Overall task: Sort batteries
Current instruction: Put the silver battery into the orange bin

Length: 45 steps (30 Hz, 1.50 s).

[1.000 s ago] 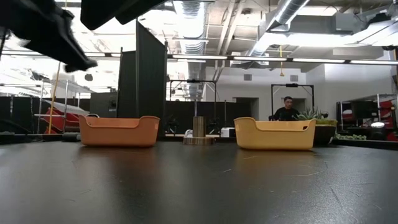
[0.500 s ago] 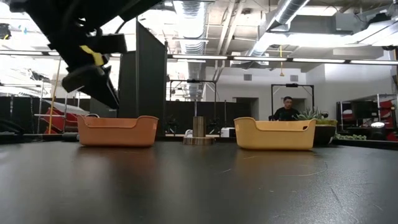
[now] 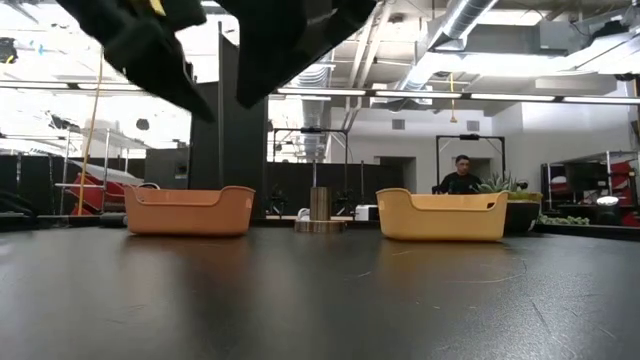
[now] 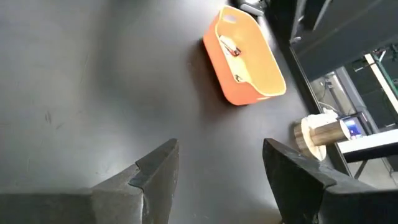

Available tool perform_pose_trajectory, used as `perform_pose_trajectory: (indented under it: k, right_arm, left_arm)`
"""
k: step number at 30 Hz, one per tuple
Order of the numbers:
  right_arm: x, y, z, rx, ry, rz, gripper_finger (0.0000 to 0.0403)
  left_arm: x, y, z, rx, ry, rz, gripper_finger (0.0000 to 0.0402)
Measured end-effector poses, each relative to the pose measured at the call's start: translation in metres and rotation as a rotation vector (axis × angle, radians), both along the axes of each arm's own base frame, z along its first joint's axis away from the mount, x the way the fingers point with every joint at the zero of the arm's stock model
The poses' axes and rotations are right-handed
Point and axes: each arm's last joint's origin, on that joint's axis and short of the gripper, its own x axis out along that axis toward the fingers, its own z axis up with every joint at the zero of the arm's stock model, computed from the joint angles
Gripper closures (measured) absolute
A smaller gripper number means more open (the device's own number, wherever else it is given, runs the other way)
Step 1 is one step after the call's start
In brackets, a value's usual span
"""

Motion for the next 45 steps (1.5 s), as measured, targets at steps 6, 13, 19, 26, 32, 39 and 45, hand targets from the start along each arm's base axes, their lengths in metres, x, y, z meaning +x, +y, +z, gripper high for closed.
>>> perform_pose_trajectory:
  k: [6,13,19,26,32,39,45]
  right_arm:
    - [0.015,-0.008,-0.009,-0.013,-0.010,0.038,0.0155]
    - [0.055,-0.030,-0.007,0.002,0.017,0.279,0.0155]
    - [0.096,-0.079,0.001,0.075,-0.066,0.605,0.0155]
    - [0.114,-0.133,0.009,0.134,-0.118,0.699,0.0155]
    - [0.118,-0.185,0.018,0.197,-0.192,0.712,0.0155]
    - [0.074,-0.260,0.061,0.174,-0.427,0.717,0.0155]
    - [-0.002,-0.307,0.066,0.134,-0.500,0.609,0.0155]
  left_arm:
    - [-0.017,-0.008,0.020,-0.030,-0.102,-0.063,0.0185]
    - [-0.028,-0.017,0.031,-0.046,-0.161,-0.114,0.0184]
    - [-0.046,-0.017,0.056,-0.074,-0.322,-0.168,0.0184]
    - [-0.078,-0.008,0.086,-0.045,-0.503,-0.248,0.0184]
    - [-0.093,0.005,0.095,0.027,-0.549,-0.192,0.0184]
    - [-0.092,0.018,0.093,0.111,-0.524,-0.113,0.0184]
    - [-0.083,0.034,0.076,0.169,-0.497,-0.028,0.0184]
